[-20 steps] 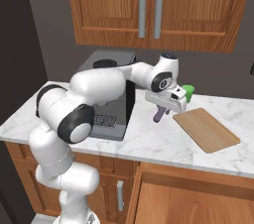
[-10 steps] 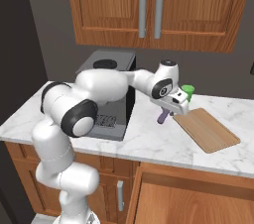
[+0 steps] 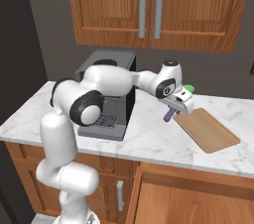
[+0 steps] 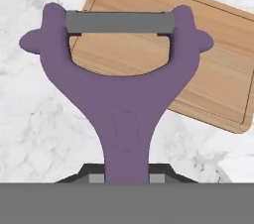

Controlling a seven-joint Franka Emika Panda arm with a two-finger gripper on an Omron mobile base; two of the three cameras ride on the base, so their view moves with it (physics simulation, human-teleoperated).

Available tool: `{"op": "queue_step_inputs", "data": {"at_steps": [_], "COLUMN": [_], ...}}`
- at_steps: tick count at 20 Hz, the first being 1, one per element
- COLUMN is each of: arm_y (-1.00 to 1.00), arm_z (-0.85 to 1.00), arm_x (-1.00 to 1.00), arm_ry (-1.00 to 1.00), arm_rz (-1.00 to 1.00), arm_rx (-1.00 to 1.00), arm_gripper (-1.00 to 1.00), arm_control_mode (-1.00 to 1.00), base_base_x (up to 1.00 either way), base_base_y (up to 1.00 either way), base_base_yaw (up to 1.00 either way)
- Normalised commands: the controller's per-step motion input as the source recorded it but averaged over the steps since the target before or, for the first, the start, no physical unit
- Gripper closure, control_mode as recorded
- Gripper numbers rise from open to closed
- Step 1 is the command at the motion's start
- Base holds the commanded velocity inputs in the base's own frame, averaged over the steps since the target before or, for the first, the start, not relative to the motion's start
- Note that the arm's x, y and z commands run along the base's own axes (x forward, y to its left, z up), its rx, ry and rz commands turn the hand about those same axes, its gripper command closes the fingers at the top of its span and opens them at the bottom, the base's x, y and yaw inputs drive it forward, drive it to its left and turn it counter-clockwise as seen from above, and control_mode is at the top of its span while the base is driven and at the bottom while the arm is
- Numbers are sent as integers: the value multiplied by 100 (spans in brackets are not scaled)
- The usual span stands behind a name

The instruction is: Open the drawer on the right and place the cutting tools on the cutting board.

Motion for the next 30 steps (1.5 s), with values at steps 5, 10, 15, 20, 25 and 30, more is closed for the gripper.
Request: {"op": "queue_step_inputs", "data": {"at_steps": [5,10,15,20,25,30], "arm_y": [-35,-30,-22,-21,-22,-22], "arm_z": [-23,-31,-25,-22,-22,-20], "arm_x": [12,5,14,17,19,14], "arm_ry": [0,0,0,0,0,0], "arm_rz": [-6,-4,-3,-3,-3,-3], "arm_rx": [0,0,0,0,0,0], "arm_gripper": [100,100,100,100,100,100], "arm_control_mode": [-100,-100,-100,-100,-100,-100], "base_base_x": [0,0,0,0,0,0], "base_base_y": [0,0,0,0,0,0], "base_base_yaw": [0,0,0,0,0,0]}}
